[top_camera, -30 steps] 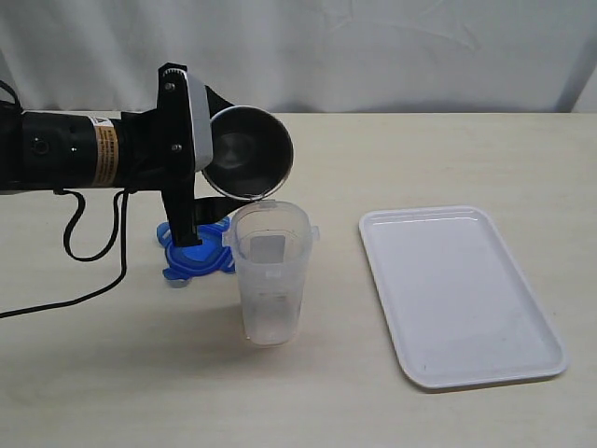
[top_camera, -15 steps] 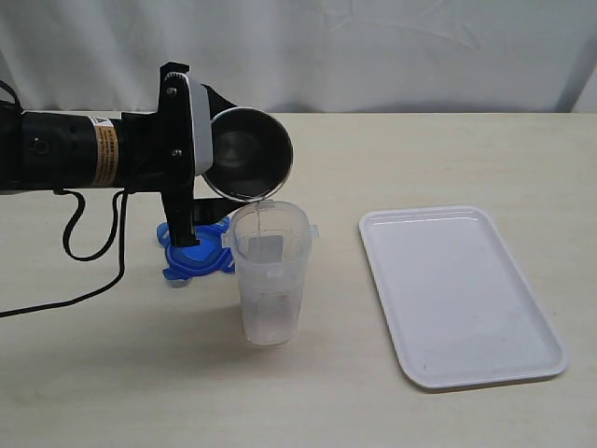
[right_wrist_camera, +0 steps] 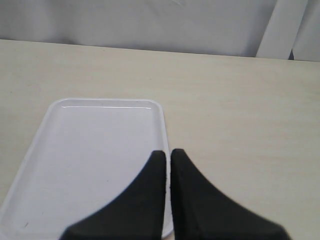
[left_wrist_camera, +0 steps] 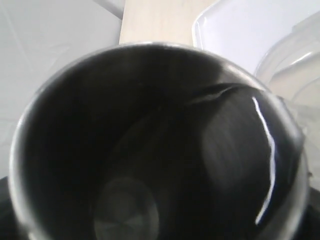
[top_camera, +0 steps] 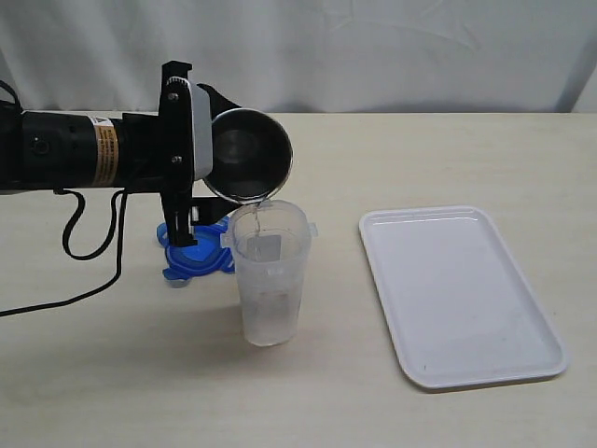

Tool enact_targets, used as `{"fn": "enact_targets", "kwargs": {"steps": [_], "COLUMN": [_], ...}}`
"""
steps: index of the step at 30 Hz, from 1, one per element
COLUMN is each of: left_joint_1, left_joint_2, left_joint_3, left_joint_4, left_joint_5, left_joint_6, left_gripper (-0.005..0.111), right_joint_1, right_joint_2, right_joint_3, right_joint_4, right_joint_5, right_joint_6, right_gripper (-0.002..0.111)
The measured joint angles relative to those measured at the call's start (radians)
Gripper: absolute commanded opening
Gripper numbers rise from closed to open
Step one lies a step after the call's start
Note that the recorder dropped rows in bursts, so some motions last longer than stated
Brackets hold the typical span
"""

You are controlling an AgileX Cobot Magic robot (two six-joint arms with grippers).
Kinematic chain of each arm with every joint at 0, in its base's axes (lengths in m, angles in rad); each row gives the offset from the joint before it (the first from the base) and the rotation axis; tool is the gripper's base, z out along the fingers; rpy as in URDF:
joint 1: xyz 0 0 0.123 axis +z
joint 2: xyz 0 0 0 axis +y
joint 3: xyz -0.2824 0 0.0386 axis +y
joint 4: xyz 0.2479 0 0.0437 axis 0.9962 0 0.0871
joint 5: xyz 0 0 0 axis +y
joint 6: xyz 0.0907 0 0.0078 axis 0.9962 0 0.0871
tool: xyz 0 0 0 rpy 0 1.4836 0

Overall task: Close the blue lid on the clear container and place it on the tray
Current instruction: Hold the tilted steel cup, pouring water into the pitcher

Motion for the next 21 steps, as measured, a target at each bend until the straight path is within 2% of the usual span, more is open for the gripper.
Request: {"fn": "enact_targets", "kwargs": {"steps": [21], "left_joint_1": [0.0], "left_joint_2": [0.0], "left_joint_3": [0.0], "left_joint_4": [-0.013], "left_joint_5": [0.0], "left_joint_6": [0.061], "left_gripper": [0.0], "right_joint_1": [0.0], "right_joint_2": [0.0], "right_joint_3": [0.0], "right_joint_4": [0.0], "right_joint_5": [0.0], "right_joint_6": [0.0], "right_gripper": [0.004]}}
